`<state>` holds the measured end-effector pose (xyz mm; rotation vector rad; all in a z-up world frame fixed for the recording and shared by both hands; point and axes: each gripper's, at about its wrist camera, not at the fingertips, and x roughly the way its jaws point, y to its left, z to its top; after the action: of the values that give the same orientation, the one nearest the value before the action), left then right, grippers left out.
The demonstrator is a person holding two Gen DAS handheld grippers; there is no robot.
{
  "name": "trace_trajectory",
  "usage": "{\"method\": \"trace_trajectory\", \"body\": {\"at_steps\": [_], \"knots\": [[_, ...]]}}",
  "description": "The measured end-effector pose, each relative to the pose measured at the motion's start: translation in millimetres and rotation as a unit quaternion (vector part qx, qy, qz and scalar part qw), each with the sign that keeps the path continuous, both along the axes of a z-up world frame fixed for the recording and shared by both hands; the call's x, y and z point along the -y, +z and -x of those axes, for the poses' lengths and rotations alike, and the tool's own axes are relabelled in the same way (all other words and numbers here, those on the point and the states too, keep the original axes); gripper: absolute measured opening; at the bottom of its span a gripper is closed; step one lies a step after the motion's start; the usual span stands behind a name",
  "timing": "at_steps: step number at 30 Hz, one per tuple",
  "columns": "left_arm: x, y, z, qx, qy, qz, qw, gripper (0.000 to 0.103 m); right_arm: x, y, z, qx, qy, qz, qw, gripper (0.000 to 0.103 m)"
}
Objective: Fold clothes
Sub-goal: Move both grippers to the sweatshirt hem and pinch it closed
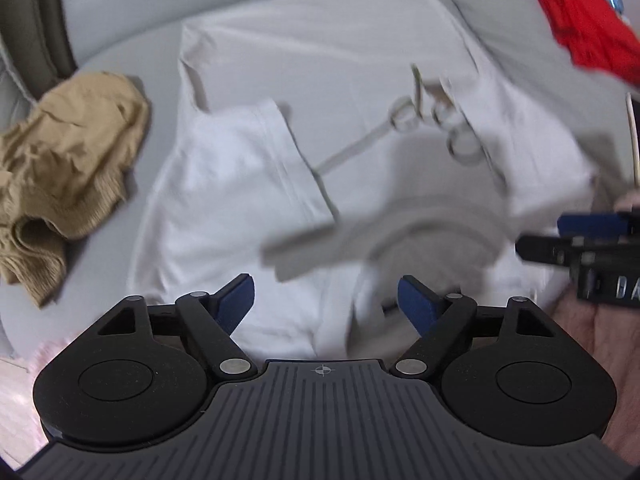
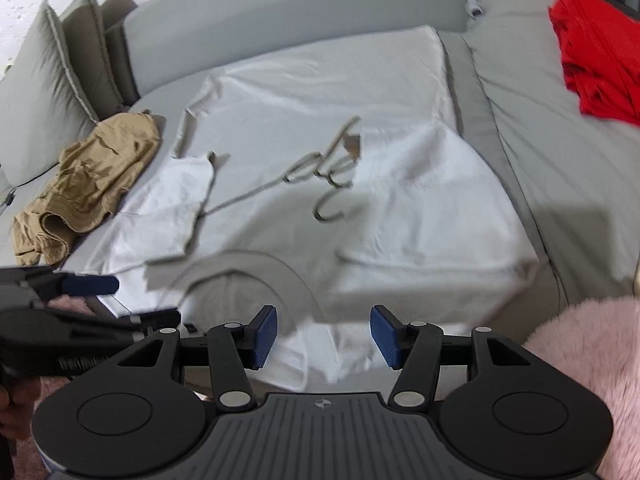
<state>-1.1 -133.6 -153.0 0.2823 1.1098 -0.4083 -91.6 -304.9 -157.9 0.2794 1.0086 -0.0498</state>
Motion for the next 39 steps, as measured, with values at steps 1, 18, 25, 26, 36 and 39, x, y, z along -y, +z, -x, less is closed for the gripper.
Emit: {"method": "trace_trajectory", "body": {"at_steps": [1, 18, 25, 26, 36, 39], "knots": [[-1.7, 1.5, -10.3, 0.002, 0.014, 0.0, 0.9999, 0.084, 0.2, 2.7, -6.0, 0.005, 0.002, 0.009, 1.0, 0.054], [-11.4, -35.1, -36.9, -0.036, 0.022, -0.034, 0.9985, 0.091, 16.0, -29.4, -29.3, -0.049, 0.025, 0.059, 0.997, 0.06], [-18.4, -2.9, -90.4, 0.01, 0.034, -0.014, 0.9993, 0.091, 39.2, 14.1, -80.1, 0.012, 0.026, 0.055, 0.998, 0.06], [-16.9, 1.2, -106.4, 0.025, 0.038, -0.013, 0.9989, 0.091, 44.1, 17.7, -93.2, 0.022, 0.028, 0.066, 0.997, 0.059], [9.6, -3.3, -296.5, 0.114, 0.064, -0.001, 0.9914, 0.093, 137.3, -0.9, -243.4, 0.06, -0.056, 0.085, 0.993, 0.052], [16.7, -21.8, -345.7, 0.121, 0.078, -0.005, 0.9896, 0.096, 170.9, -14.9, -281.3, 0.076, -0.088, 0.084, 0.99, 0.052]]}}
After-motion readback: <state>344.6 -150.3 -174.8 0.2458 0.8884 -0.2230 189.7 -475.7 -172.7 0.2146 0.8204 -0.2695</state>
